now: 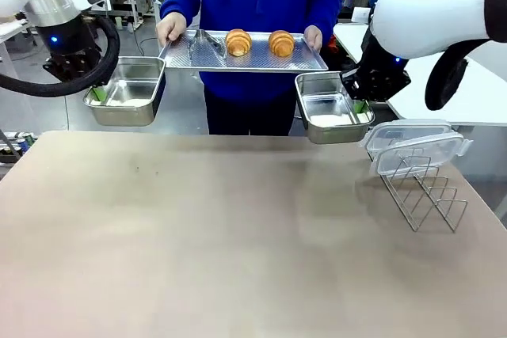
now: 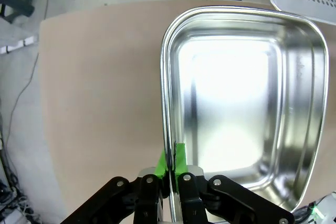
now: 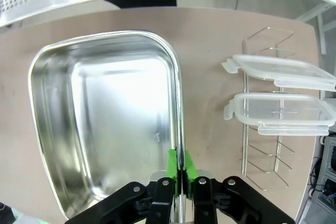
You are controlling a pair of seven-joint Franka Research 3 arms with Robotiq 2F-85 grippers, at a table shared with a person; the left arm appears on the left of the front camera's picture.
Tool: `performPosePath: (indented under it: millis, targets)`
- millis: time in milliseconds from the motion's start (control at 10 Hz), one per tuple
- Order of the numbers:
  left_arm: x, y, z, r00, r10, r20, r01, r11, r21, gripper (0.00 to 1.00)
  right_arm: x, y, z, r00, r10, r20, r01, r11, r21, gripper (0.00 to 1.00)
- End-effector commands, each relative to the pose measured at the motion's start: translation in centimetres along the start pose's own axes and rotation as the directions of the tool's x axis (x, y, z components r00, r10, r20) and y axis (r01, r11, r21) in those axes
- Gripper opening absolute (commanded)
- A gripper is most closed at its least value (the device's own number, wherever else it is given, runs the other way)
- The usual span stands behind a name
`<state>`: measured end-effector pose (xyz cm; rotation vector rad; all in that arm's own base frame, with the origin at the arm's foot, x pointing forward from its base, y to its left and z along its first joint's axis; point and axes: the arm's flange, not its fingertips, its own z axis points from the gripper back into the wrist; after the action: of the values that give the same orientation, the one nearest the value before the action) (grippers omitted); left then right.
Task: Place the bread in airtight containers.
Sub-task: Lift both Airtight Container, then once an object is inside an Airtight Container , place the container in the center of the table.
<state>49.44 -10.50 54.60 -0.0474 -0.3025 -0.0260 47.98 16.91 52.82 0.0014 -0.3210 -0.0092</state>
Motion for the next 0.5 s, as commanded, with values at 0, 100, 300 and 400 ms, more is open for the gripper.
performPosePath:
  millis: [0,100,300,400]
  targets:
    - [0.18,-0.18,-0.22,1.0,-0.004,0.014,0.004,1.0,-0.004,0.0,0.03,0.22,0.05,1.0,0.009,0.011,-0.009,1.0,0.002,0.0]
    - [0.18,-0.18,-0.22,1.0,-0.004,0.014,0.004,1.0,-0.004,0.0,0.03,0.22,0.05,1.0,0.009,0.011,-0.009,1.0,0.002,0.0]
    - [0.18,-0.18,-0.22,1.0,-0.004,0.014,0.004,1.0,-0.004,0.0,0.03,0.22,0.05,1.0,0.009,0.011,-0.009,1.0,0.002,0.0]
    - [0.18,-0.18,-0.22,1.0,-0.004,0.014,0.004,1.0,-0.004,0.0,0.03,0.22,0.05,1.0,0.009,0.011,-0.009,1.0,0.002,0.0]
